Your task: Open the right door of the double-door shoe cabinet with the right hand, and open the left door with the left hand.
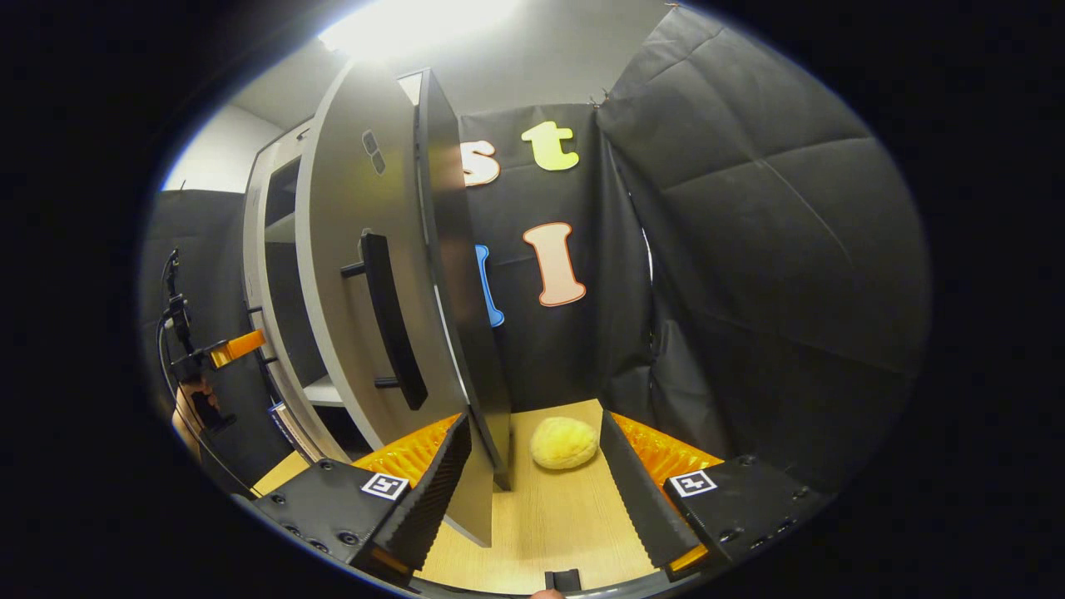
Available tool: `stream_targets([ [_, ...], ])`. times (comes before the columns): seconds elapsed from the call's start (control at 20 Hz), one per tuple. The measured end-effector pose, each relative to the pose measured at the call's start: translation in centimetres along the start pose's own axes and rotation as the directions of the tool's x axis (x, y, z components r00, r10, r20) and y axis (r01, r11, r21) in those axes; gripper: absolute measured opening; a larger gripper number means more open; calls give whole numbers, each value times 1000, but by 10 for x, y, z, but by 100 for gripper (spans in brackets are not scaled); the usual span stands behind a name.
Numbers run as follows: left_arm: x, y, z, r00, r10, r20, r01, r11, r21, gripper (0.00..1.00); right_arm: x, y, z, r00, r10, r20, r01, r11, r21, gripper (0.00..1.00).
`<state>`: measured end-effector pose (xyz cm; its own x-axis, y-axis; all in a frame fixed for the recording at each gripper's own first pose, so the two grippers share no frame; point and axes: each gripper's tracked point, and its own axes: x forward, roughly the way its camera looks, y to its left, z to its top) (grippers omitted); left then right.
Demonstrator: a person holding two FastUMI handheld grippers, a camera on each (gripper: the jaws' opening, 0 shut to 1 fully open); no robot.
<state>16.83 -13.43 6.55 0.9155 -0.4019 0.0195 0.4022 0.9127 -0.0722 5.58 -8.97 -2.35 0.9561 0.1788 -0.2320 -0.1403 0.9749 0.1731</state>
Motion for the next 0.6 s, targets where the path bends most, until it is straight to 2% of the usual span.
stream_targets([
  [0.35, -33, 11, 2, 1000, 8, 10, -8, 1000, 27, 13, 1, -3, 8, 1000, -19, 19, 18, 1000, 20, 98],
  [0.6, -52, 23, 3, 1000, 23, 8, -23, 999, 23, 17, 5, 0, 9, 999, -21, 27, 21, 1000, 14, 98],
])
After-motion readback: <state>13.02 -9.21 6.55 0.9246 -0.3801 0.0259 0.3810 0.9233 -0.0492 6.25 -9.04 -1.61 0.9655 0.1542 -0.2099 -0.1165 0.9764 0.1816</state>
